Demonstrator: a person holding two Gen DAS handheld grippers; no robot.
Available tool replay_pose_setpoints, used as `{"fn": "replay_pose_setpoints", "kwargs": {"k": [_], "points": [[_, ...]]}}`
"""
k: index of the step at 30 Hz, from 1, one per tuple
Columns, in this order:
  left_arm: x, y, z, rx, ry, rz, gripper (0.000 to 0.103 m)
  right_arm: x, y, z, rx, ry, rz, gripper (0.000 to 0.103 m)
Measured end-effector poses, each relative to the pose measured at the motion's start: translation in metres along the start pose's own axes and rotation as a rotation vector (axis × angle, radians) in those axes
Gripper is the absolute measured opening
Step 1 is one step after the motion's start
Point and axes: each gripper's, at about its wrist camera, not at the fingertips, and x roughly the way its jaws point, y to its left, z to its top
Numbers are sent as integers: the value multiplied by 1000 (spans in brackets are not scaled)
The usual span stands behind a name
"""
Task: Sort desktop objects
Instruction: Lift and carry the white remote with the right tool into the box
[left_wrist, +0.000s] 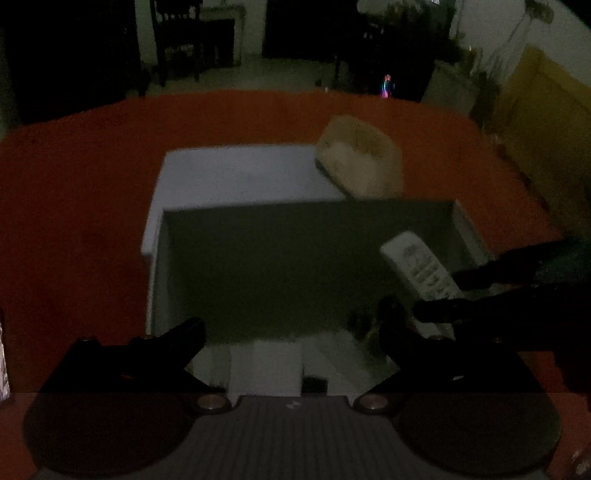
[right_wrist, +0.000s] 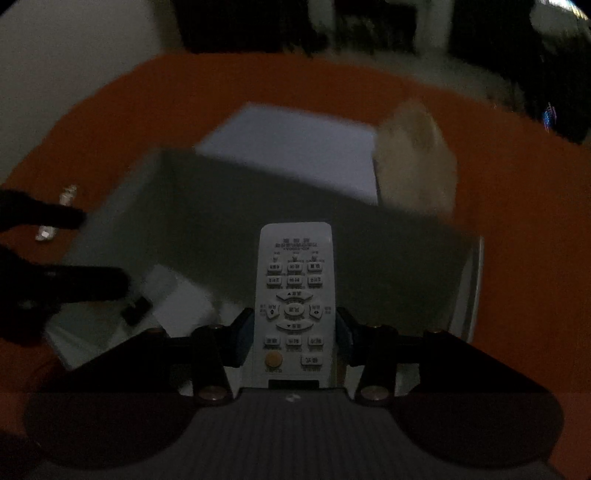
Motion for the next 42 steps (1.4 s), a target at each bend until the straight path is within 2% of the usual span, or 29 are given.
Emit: {"fn": "replay_pose_setpoints", "kwargs": {"k": [2,5,10,14,17,21,23,26,32,35,40,42], "points": [[6,-3,1,14,39,13,103,13,-8,-8,54,58,1,49],[9,-2,3,-6,42,23,103,24,-19,-18,100,109,-10,49],[8,3,-5,-48,57,-4,103,34,-9,-28,23,138,-48,49],[17,3,-7,-40,91,22,103,53,-10,-32,97,247,-32,49],[19,4,-9,-27,112,21,103,67,-1,-39,55,291,-87,49],[20,7,-12,-4,123,34,103,72,-2,-41,53,329,-89,49],[23,12,-16,-28,154,22,103,75,-3,-41,49,356,-78,49],[27,17,-18,-50,186,15,103,77,-2,-43,43,368,-90,49],[22,16,-18,-36,168,-18,103,79,-1,-43,43,382,-93,49],[22,17,-19,-30,166,-17,103,79,-5,-42,66,377,-56,58],[19,24,-19,-63,132,-11,103,69,-11,-40,85,312,14,64],[17,26,-18,-71,122,-5,103,60,-13,-35,94,259,36,69]]}}
